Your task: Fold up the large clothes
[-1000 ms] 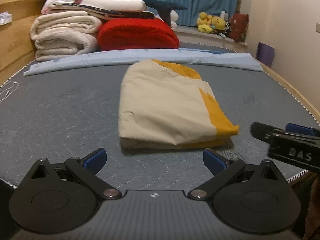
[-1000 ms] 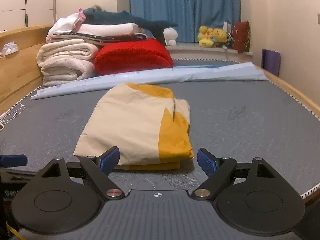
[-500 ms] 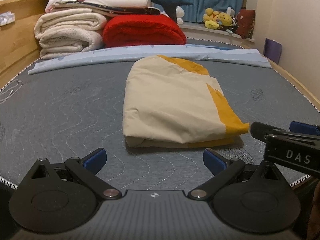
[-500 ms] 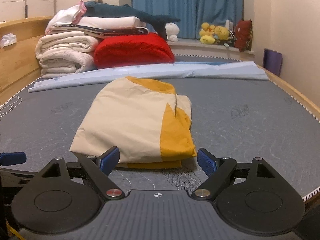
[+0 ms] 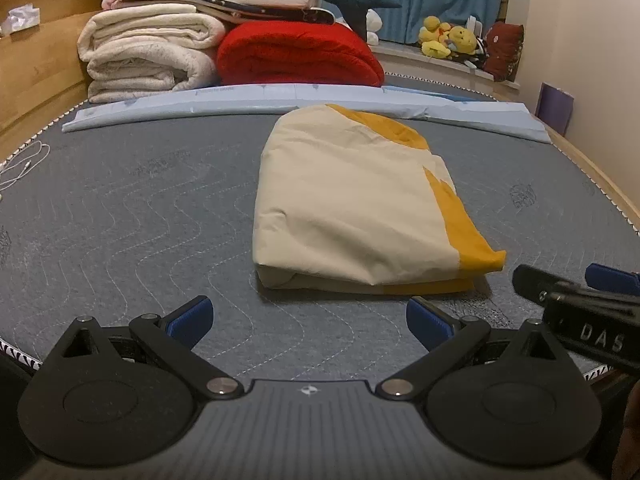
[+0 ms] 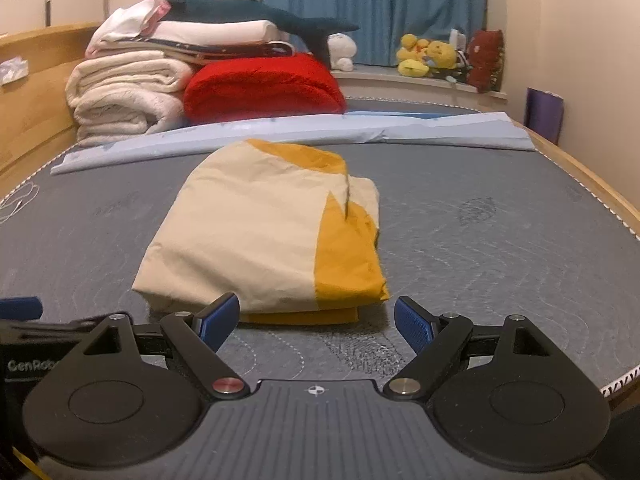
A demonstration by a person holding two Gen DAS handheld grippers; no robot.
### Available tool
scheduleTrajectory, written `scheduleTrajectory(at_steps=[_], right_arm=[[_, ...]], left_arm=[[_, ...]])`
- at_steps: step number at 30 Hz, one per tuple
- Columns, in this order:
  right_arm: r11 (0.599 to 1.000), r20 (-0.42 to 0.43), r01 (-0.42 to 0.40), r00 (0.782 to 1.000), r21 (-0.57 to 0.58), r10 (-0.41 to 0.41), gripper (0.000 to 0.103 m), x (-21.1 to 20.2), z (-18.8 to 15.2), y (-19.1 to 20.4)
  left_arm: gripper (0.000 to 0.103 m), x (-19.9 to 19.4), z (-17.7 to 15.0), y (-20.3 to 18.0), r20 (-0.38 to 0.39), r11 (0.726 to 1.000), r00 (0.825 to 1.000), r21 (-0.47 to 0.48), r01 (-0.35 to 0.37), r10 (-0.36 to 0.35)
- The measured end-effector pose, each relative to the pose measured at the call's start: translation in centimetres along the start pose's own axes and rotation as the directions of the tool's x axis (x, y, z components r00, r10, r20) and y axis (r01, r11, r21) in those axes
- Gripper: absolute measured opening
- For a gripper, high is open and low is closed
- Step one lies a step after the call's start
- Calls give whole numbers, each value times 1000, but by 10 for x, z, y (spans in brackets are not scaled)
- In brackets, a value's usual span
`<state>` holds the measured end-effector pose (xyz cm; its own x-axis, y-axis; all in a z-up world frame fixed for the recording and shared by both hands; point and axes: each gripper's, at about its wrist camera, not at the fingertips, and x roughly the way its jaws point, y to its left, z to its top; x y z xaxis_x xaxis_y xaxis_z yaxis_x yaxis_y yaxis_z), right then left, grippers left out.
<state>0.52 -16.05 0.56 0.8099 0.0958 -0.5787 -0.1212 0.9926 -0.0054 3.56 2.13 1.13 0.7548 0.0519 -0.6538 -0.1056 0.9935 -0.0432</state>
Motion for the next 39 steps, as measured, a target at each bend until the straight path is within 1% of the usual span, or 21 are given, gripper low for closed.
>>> scheduleTrajectory(at_steps=[16, 39], right_arm=[[1000, -11, 5, 1000, -6, -5, 85, 1, -1, 0], [1000, -13, 5, 1000, -1, -5, 85, 2, -1, 0]], left_arm=[[103, 1, -3, -1, 0, 1000, 1000, 14, -1, 1], [103, 2, -2, 0, -4, 1000, 1000, 10, 7, -6]])
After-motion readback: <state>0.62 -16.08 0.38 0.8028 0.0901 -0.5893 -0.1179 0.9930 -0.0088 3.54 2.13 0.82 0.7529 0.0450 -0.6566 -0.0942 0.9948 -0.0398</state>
